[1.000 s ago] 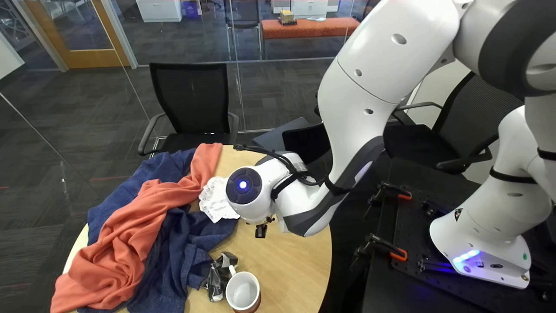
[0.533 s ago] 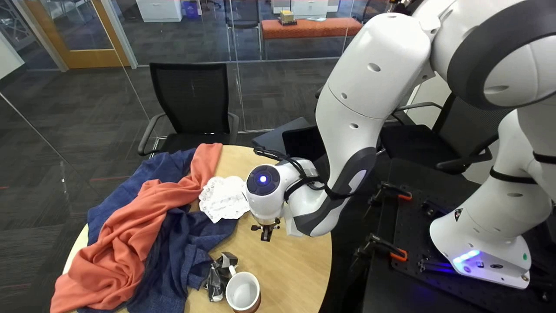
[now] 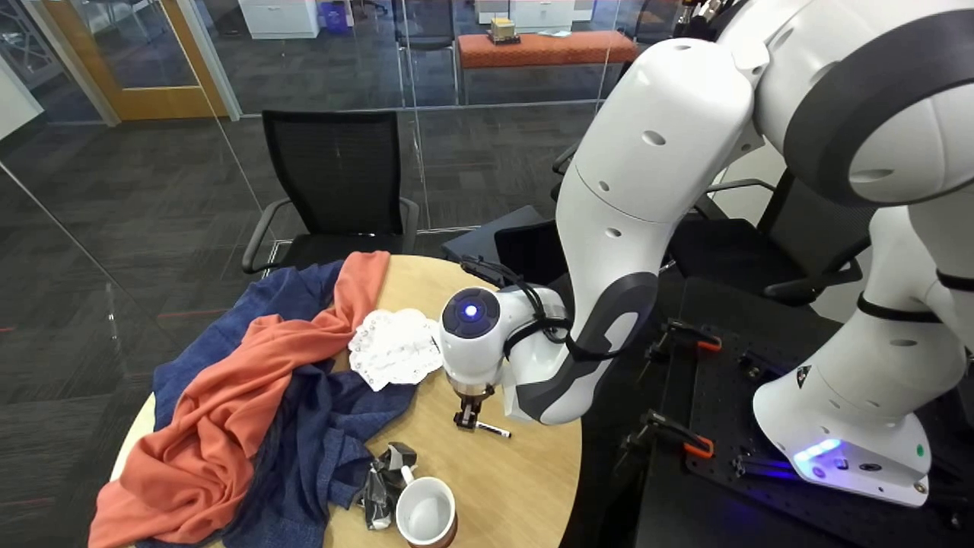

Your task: Put the black sharpie on the table

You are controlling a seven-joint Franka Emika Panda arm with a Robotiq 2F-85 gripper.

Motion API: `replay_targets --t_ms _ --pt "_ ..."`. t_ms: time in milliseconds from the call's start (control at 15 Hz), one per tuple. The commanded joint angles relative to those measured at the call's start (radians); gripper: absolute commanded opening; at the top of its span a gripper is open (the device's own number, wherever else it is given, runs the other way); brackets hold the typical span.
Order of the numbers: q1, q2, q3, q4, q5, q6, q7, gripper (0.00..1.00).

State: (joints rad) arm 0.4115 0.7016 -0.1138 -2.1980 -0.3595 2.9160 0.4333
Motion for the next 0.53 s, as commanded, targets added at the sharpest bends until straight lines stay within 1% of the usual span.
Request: replay_targets --t_ms 0,200,267,467 --pt "0.029 -0.024 -0.026 -0.036 0.056 0.038 -0.048 1.0" --pt "0.038 -0.026 -0.031 -0.038 0.073 0.039 -0.064 1.0" --pt "0.041 0.001 -0.027 -0.004 0.086 0.013 -0.057 1.0" --pt "0.043 0.001 -0.029 -0.004 0.087 0.014 -0.057 1.0"
